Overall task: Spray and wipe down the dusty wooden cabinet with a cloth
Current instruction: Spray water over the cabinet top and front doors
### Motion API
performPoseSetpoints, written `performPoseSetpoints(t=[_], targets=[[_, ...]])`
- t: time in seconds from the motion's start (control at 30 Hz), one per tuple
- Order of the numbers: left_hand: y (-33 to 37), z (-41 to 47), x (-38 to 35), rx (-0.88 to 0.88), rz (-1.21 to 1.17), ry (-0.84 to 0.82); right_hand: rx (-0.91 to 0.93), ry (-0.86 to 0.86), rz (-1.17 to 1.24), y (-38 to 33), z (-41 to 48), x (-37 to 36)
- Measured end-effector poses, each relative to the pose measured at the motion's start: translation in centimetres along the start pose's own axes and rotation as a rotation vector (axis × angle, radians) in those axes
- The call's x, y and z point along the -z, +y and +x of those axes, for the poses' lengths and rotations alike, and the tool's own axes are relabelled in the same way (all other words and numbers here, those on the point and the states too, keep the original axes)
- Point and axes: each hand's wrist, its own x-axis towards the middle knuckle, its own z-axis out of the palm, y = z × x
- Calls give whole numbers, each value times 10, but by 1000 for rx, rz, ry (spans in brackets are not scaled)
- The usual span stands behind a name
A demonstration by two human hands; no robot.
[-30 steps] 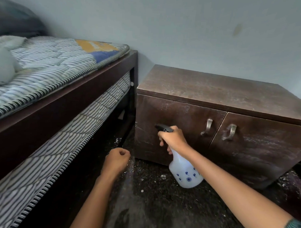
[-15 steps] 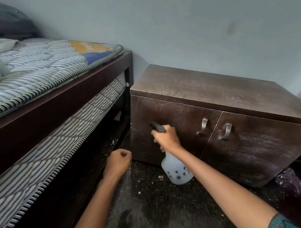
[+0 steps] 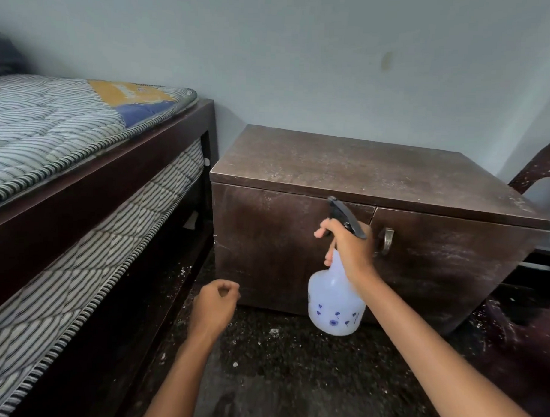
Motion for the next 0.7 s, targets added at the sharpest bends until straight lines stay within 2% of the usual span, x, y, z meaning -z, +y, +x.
performPoseSetpoints(t=[0.13,0.3,0.43,0.7], targets=[[1,0,-13,-8,-5,-42,6,215,60,10,1,48],[7,-4,-38,-67,-9,-135,-89,377,123,12,1,103],[11,-7,-55,-106,-9,-174,-134,634,233,15,6,154],[15,-11,-80,-130,-33,-248,-212,859,234,16,12,244]])
